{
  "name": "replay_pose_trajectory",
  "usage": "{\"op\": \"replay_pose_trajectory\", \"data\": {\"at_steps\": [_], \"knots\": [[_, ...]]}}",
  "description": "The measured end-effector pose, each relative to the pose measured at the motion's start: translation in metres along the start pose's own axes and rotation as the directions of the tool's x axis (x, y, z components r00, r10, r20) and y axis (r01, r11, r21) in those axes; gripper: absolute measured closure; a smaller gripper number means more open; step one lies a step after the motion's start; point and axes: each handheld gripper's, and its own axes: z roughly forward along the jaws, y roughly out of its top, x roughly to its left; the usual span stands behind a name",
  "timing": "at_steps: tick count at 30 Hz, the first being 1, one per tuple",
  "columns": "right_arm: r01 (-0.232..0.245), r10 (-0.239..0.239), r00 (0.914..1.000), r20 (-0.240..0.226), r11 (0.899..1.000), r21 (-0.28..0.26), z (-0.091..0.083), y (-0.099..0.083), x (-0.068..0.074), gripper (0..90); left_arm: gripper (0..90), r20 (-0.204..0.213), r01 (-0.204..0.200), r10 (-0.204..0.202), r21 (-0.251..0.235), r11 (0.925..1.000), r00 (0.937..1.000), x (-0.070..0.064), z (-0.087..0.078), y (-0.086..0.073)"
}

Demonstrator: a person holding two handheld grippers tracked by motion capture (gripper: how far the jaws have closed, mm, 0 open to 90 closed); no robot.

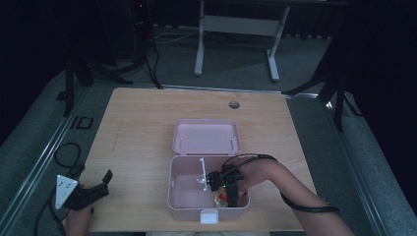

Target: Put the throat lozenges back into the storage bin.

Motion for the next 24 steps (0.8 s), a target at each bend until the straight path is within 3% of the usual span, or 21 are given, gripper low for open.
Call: {"op": "replay_pose_trajectory", "data": {"at_steps": [3, 11, 19, 20, 22, 24], "knots": [[0.004, -0.004, 1.0000, 0.003, 1.000, -0.002, -0.002, 0.000, 0.000, 17.5, 0.3, 0.000, 0.000, 0.000, 0.000, 1.0000, 1.0000, 0.000, 0.000, 0.000], [0.025, -0.017, 0.9973, 0.071, 0.993, -0.117, -0.042, -0.017, 0.015, 15.0, 0.3, 0.000, 0.001, -0.001, -0.002, 1.0000, 1.0000, 0.000, 0.000, 0.000], [0.003, 0.025, 0.9941, 0.105, 0.967, -0.255, -0.085, -0.060, 0.030, 13.0, 0.3, -0.001, 0.003, -0.003, -0.003, 1.0000, 1.0000, 0.000, -0.001, 0.000], [0.003, 0.025, 0.9941, 0.105, 0.967, -0.255, -0.085, -0.060, 0.030, 13.0, 0.3, -0.001, 0.003, -0.003, -0.003, 1.0000, 1.0000, 0.000, -0.001, 0.000], [-0.021, 0.058, 0.9917, 0.115, 0.954, -0.300, -0.091, -0.081, 0.031, 13.1, 0.3, -0.002, 0.003, -0.003, -0.003, 1.0000, 1.0000, 0.000, -0.001, 0.000], [-0.042, 0.083, 0.9894, 0.120, 0.950, -0.309, -0.090, -0.093, 0.030, 13.1, 0.3, -0.002, 0.002, -0.002, -0.003, 1.0000, 1.0000, 0.000, -0.001, 0.000]]}}
